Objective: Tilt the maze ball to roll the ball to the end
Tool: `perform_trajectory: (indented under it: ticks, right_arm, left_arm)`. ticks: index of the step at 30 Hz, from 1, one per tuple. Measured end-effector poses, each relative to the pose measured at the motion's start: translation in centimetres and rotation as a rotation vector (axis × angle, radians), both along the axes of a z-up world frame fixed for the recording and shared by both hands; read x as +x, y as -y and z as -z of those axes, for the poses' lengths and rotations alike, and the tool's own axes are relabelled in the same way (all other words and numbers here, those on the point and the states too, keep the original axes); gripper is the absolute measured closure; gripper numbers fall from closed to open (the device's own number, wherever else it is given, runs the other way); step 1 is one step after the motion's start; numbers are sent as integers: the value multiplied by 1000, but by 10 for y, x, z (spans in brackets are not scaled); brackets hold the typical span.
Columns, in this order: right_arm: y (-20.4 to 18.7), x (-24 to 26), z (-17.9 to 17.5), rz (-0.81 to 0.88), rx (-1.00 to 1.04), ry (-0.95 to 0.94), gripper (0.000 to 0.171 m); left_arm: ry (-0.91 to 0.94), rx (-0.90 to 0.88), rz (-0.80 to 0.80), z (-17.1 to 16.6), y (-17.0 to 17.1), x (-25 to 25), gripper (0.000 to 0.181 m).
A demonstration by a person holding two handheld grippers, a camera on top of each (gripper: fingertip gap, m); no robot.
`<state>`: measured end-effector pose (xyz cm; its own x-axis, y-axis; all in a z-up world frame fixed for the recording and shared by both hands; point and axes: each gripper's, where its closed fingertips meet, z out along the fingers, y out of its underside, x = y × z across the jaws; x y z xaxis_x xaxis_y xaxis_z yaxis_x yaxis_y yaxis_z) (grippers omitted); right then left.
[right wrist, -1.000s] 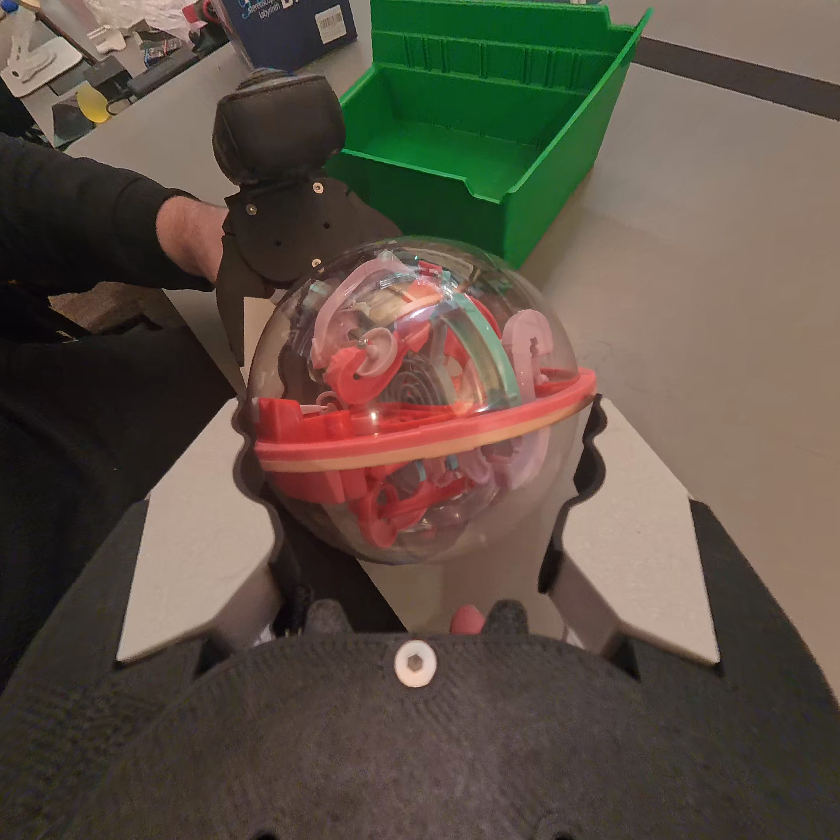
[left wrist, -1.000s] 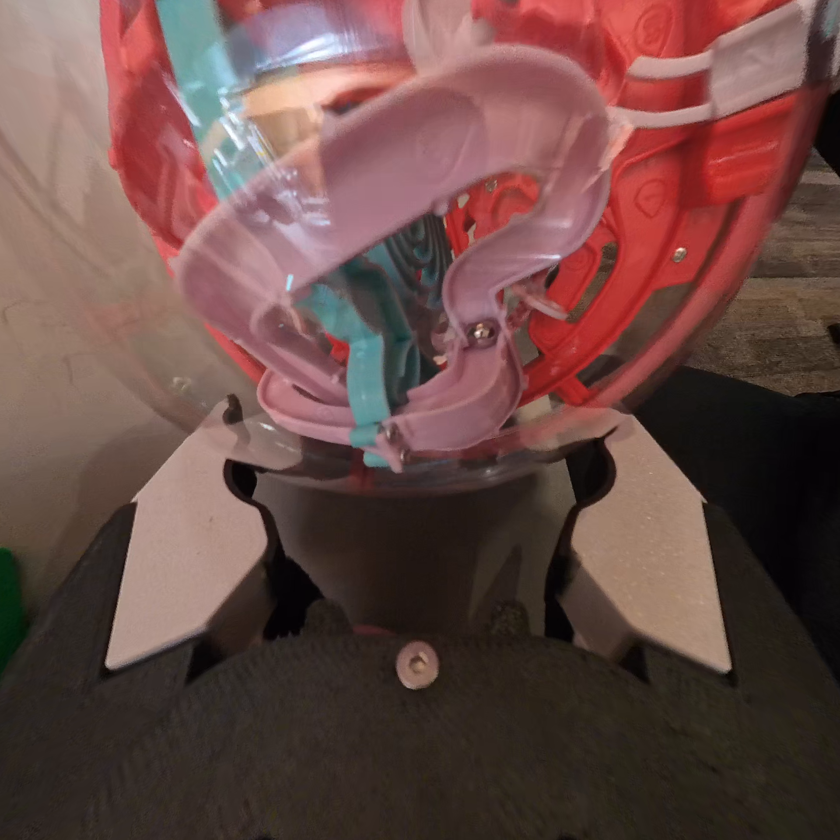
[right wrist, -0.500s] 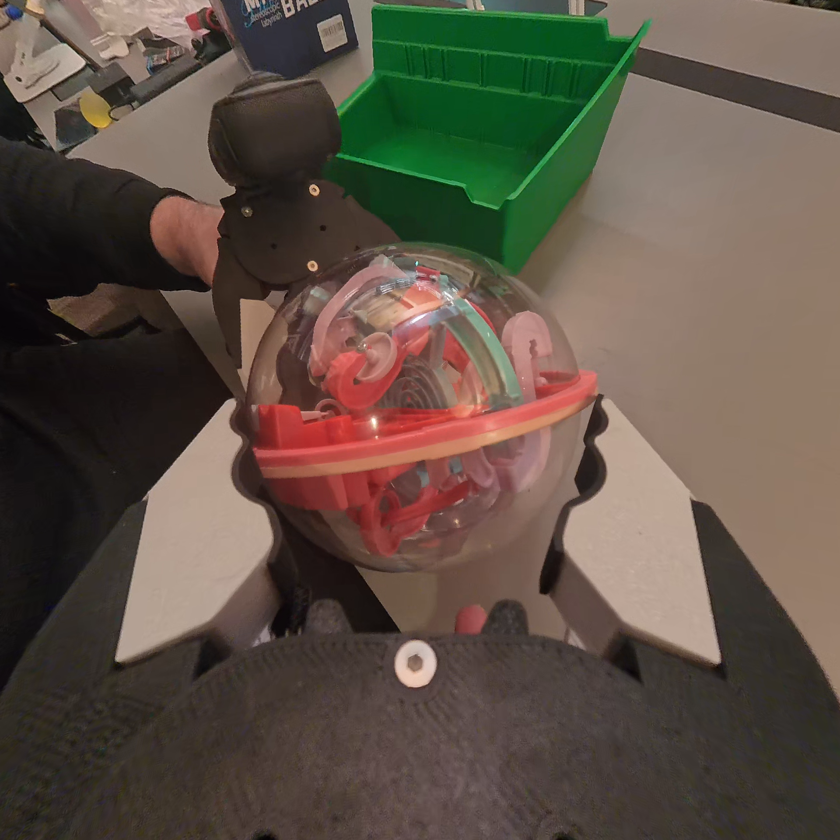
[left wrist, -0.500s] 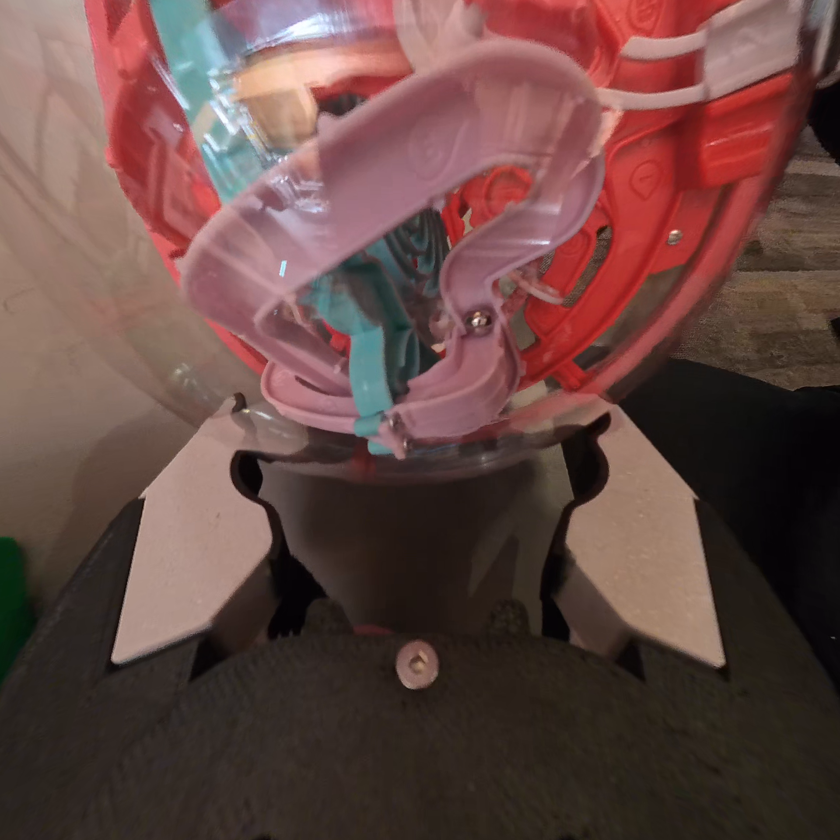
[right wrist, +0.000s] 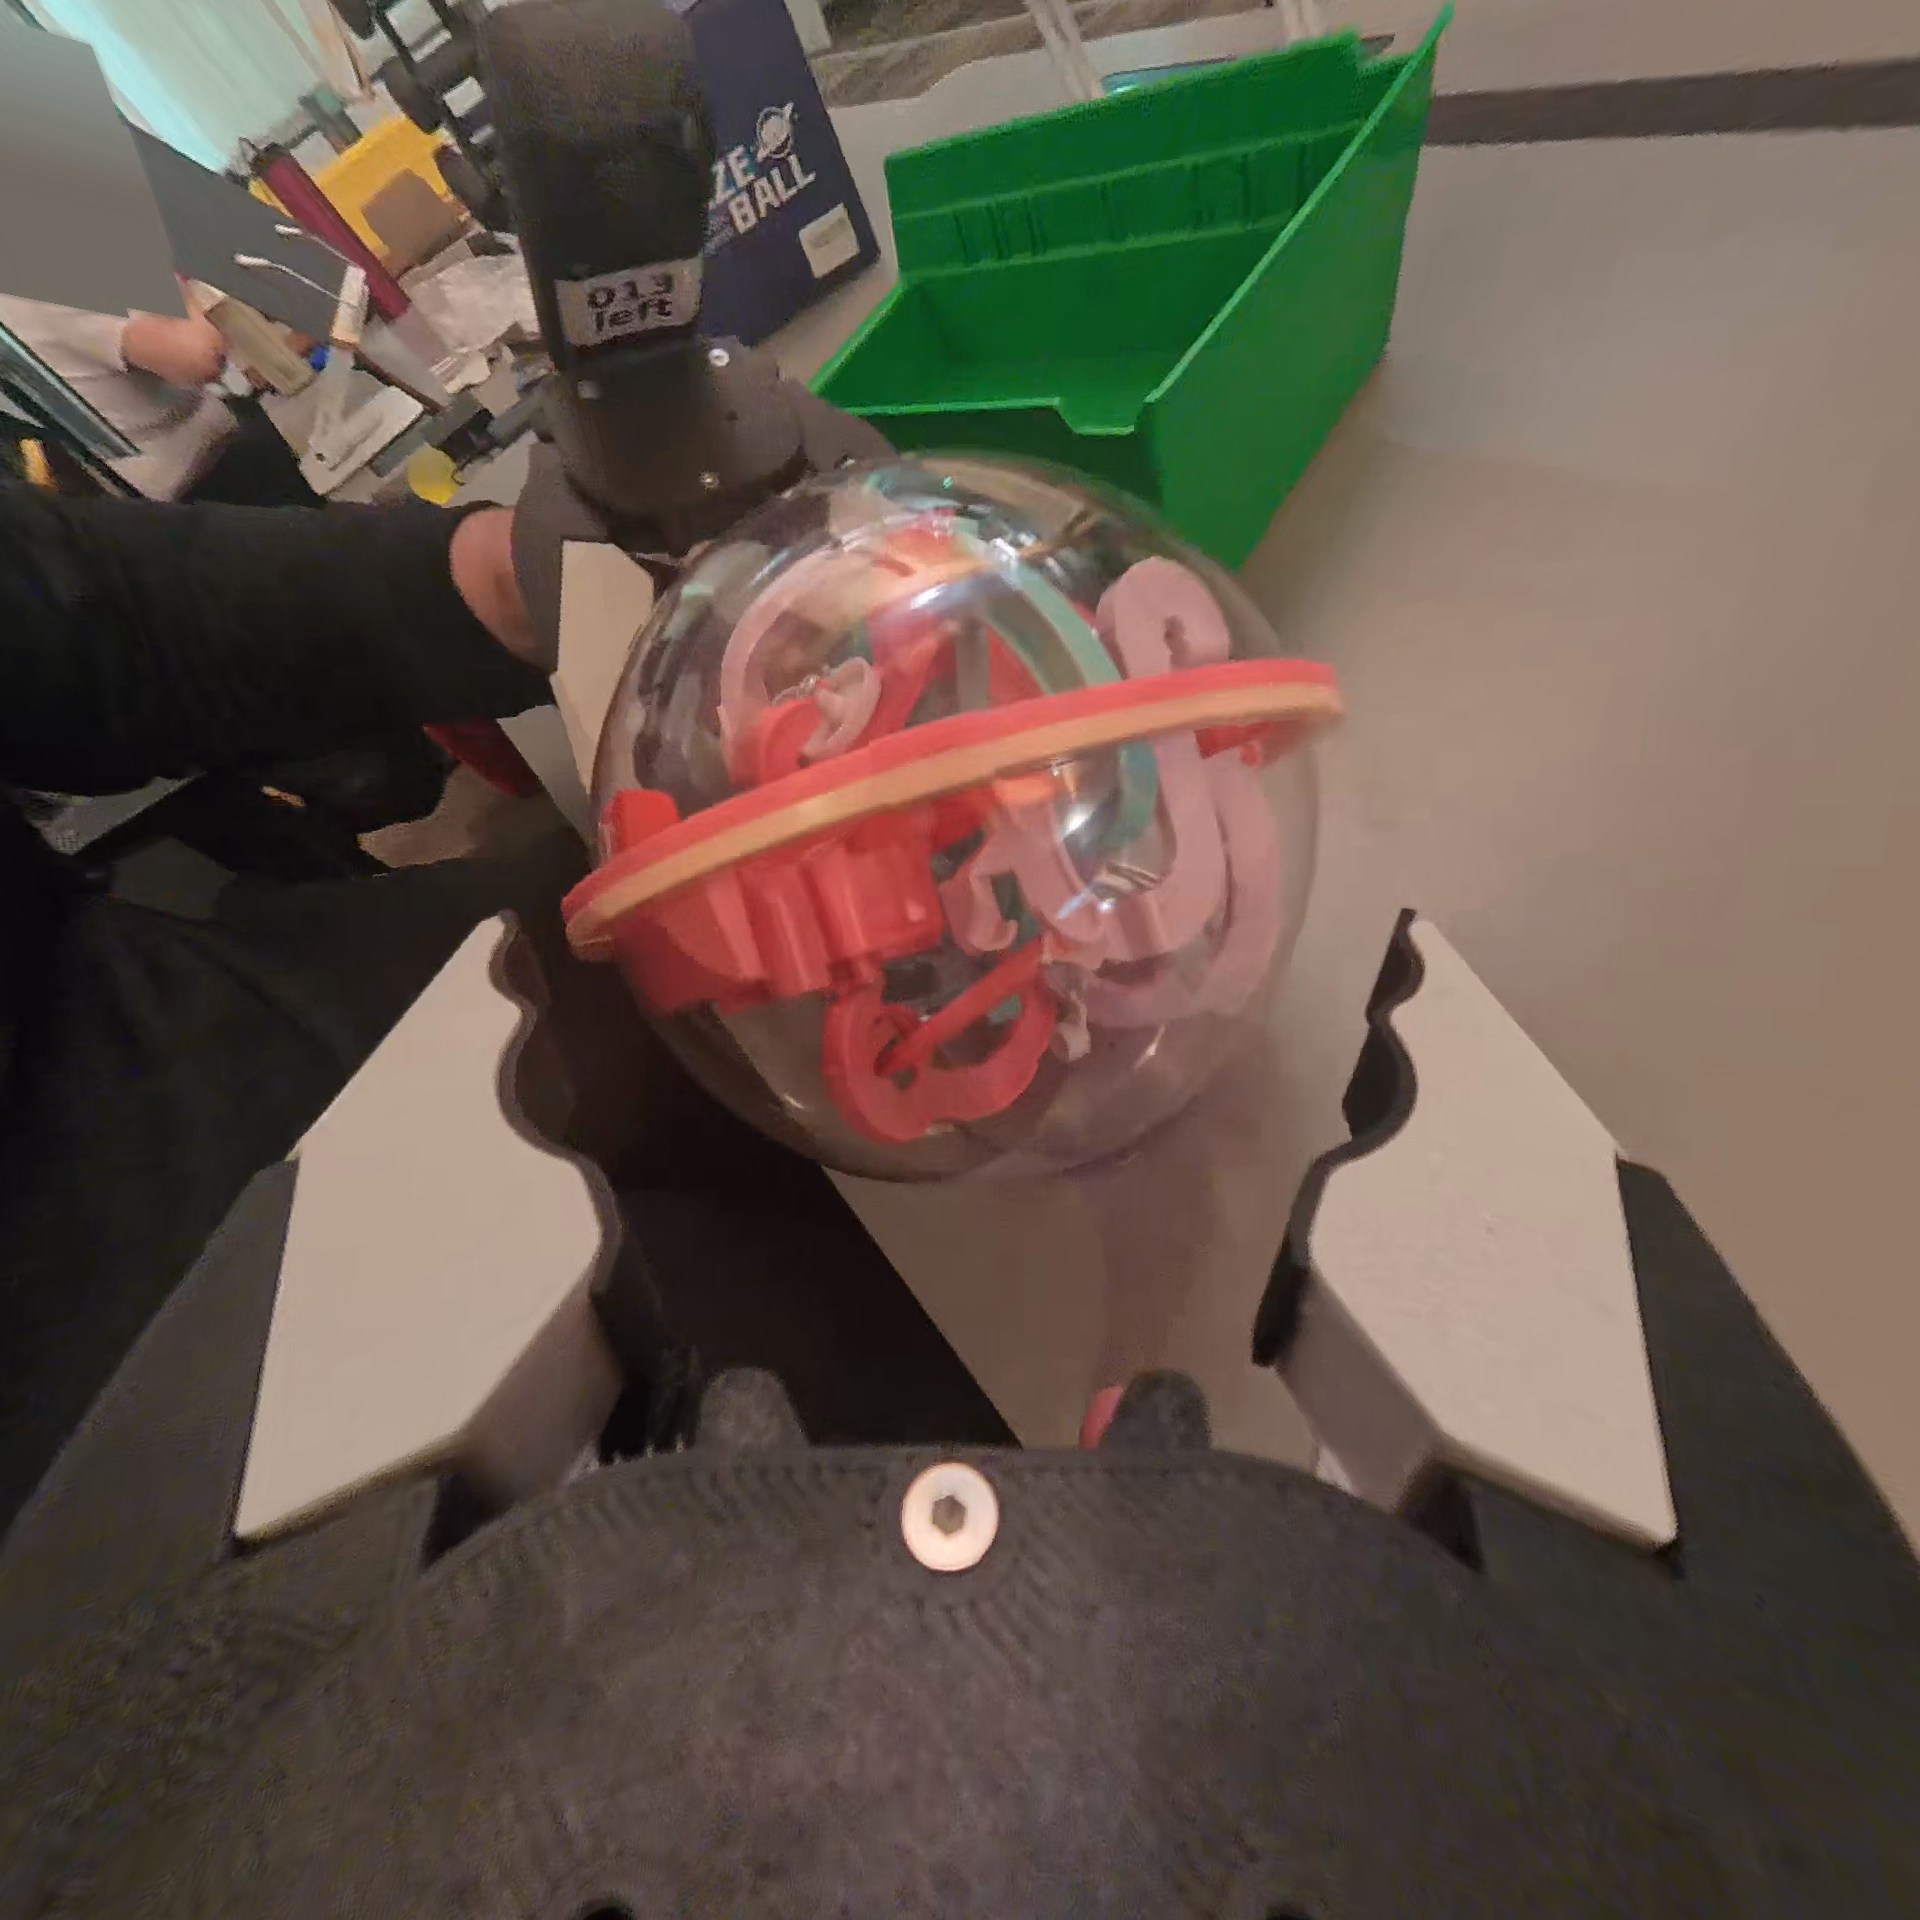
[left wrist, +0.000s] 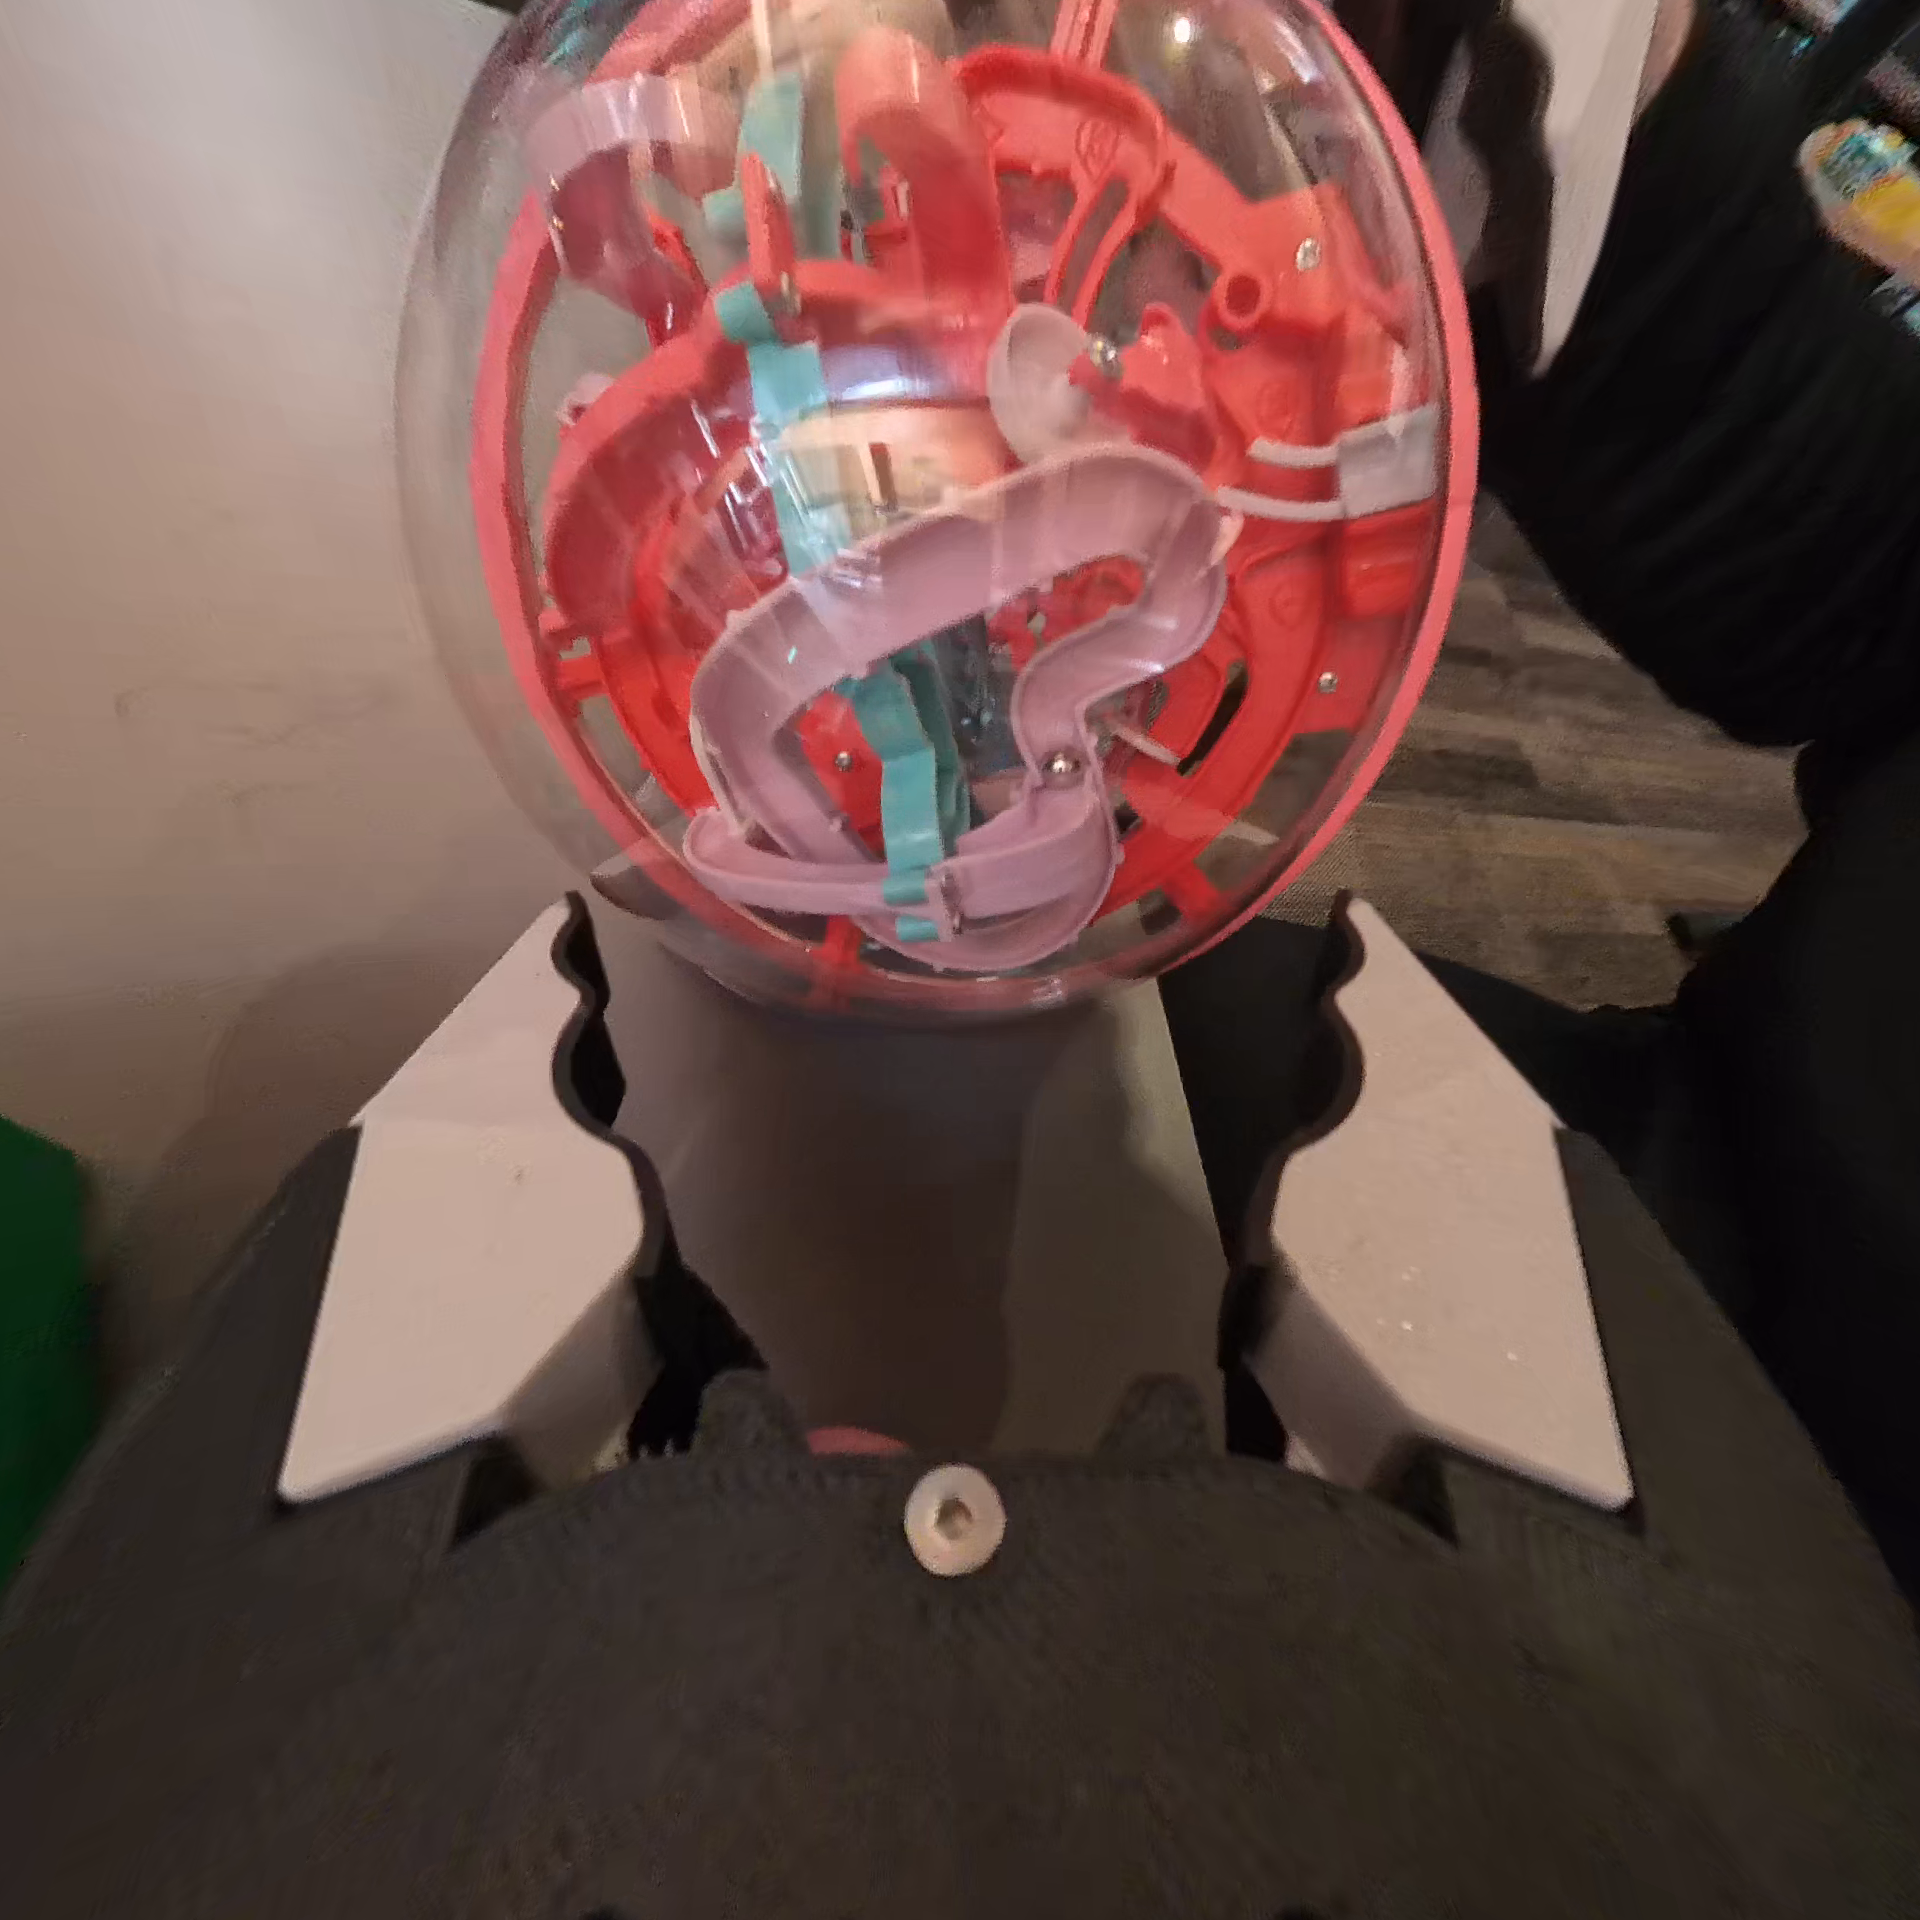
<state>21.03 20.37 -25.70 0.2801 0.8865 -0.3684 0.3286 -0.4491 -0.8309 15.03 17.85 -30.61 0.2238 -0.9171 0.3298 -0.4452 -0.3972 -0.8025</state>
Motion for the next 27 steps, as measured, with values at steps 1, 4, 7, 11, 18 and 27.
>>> perform_trajectory:
  ticks: [1,4,7,11,18,27]
  right_arm:
    - [3,-3,3,-14,-9,-7,21]
    - [5,-9,9,-26,12,11,25]
    - [5,-10,8,-27,23,31,27]
    - [4,-11,5,-25,44,56,27]
    - [2,-12,-1,-33,67,91,27]
    - [2,-13,-2,-35,77,101,27]
  left_arm:
    - [10,-10,2,0,0,2,52]
    - [-4,-1,1,3,-1,5,52]
    - [-9,5,-7,5,-3,6,53]
    - [-1,6,-8,6,-3,8,53]
    - [4,-13,-2,9,-2,11,53]
    - [-5,-6,0,10,-3,12,53]
